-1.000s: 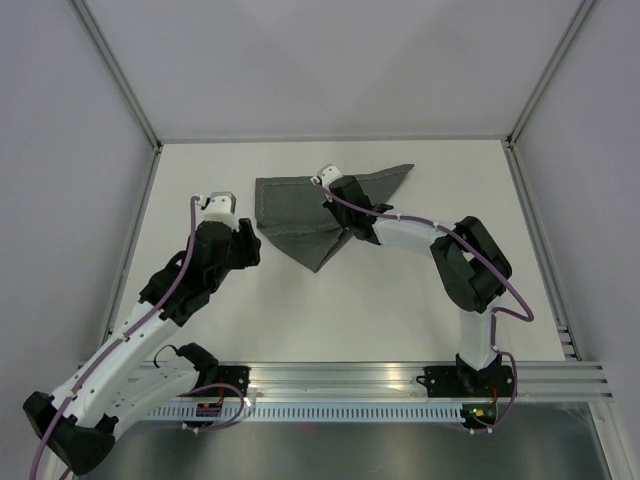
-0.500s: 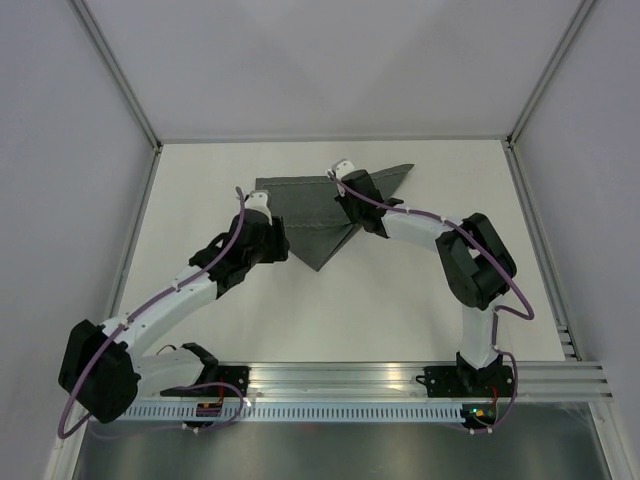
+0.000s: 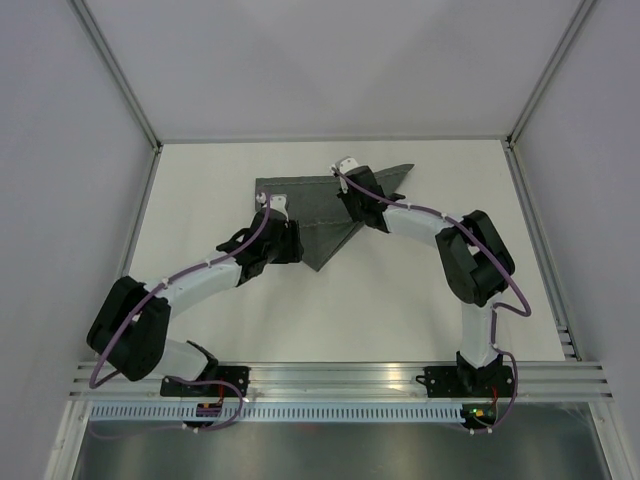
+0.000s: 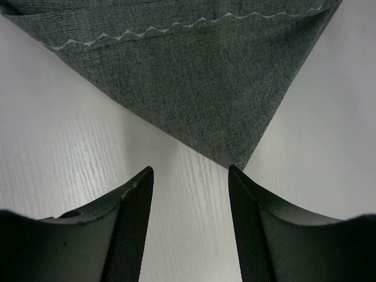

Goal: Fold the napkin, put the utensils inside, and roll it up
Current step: Fold the napkin at the center of the board.

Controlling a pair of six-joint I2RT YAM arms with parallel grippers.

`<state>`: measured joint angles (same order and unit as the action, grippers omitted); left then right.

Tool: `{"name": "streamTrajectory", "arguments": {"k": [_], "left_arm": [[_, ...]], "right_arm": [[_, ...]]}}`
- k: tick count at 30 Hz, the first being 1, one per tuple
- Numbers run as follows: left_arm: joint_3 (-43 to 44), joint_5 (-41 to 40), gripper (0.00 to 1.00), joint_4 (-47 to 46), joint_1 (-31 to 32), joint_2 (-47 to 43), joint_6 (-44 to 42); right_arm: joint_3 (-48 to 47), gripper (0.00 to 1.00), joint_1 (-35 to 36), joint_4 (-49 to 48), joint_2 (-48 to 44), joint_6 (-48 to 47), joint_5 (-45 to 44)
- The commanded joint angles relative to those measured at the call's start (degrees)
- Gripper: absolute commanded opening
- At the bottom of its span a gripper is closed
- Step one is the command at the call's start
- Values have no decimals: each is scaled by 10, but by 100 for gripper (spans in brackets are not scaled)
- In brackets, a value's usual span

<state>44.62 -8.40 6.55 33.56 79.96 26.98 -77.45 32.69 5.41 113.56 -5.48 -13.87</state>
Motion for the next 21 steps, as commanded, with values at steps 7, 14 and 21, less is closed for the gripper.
{"name": "streamTrajectory", "arguments": {"k": [7,14,21], "left_arm": [[31,26,58,-58,1,42,27],[46,32,57,-61,1,59,27],[50,38,57,-62,3,67,32]], "right_arm": [[-30,50,-33,36,10,23,14],[-38,51,-64,48,-3,39,41],[-87,52,-95,79,0,53,64]]}}
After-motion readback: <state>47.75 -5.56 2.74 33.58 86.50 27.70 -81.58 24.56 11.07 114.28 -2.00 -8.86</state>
